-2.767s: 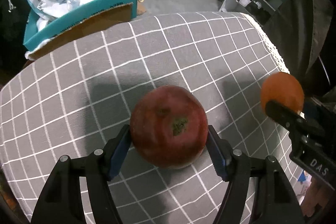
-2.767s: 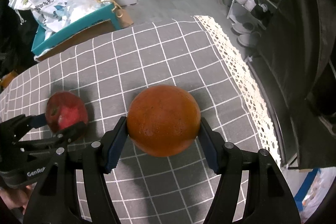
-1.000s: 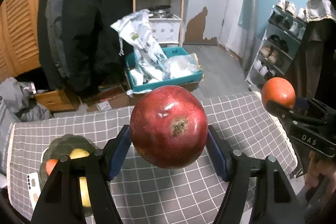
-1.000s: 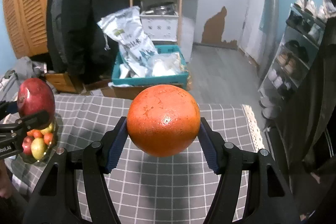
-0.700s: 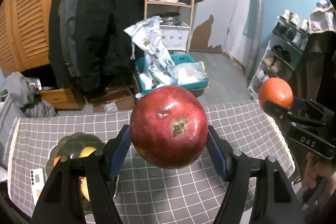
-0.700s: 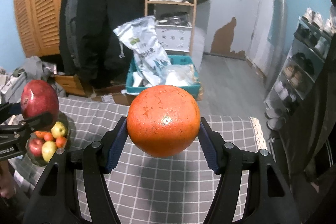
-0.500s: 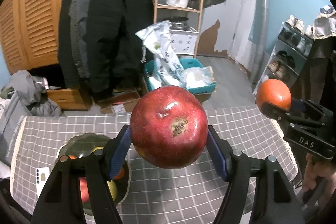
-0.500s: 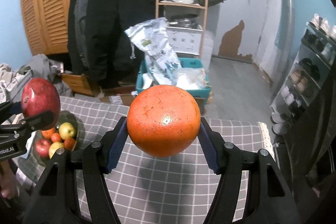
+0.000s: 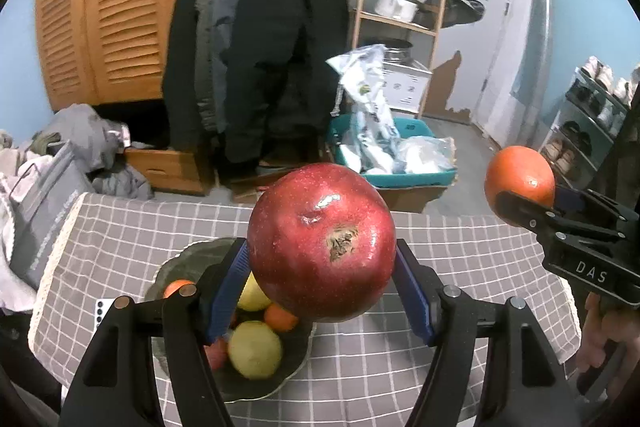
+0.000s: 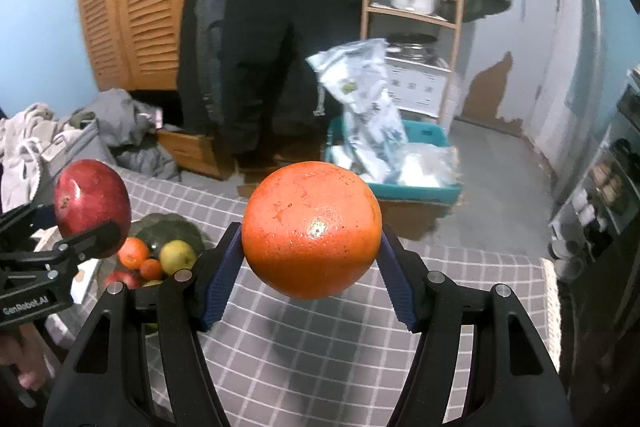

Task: Organize fruits
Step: 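Carry the red apple with the left gripper while the right gripper carries the orange to the bowl, then lower the apple into the bowl with the left gripper while the right gripper releases the orange in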

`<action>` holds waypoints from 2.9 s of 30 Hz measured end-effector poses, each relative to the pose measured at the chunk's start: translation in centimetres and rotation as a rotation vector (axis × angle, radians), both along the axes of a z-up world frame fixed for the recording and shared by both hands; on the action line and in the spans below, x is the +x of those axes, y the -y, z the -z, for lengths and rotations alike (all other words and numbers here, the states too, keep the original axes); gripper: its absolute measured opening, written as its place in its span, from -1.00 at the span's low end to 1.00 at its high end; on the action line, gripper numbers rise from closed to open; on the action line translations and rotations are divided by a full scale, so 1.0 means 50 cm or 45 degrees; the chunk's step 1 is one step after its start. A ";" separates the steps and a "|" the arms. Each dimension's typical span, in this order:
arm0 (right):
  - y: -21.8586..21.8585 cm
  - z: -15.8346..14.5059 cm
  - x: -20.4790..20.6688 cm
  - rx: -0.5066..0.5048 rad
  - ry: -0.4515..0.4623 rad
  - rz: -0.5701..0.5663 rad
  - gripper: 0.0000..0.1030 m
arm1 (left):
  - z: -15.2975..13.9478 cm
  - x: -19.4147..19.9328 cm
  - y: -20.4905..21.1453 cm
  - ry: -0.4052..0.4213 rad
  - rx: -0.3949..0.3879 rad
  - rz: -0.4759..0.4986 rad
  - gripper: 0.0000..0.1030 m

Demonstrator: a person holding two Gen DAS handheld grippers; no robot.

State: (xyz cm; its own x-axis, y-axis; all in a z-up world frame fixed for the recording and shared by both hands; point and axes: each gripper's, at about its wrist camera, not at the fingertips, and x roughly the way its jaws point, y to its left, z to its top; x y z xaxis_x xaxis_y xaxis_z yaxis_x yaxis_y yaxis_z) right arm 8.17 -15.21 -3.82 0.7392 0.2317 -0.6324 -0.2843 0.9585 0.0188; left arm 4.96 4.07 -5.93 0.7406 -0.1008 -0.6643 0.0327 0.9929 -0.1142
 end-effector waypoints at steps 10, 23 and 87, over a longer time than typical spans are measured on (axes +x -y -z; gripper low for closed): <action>-0.122 0.026 0.037 0.010 -0.067 -0.136 0.28 | 0.032 0.001 -0.100 -0.050 -0.028 -0.111 0.39; -0.248 0.103 0.069 -0.010 -0.193 -0.263 0.28 | 0.107 0.013 -0.205 -0.160 -0.051 -0.224 0.39; -0.336 0.284 0.141 0.048 -0.547 -0.378 0.54 | 0.224 0.019 -0.278 -0.421 -0.033 -0.370 0.66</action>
State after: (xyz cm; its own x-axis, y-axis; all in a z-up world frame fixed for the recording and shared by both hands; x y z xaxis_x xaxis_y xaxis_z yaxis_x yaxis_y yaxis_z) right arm 15.22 1.59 -18.01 0.3139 0.4206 -0.8512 -0.5027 0.8342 0.2268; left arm 5.92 17.96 -17.13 0.4883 0.0606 -0.8705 -0.2903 0.9521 -0.0965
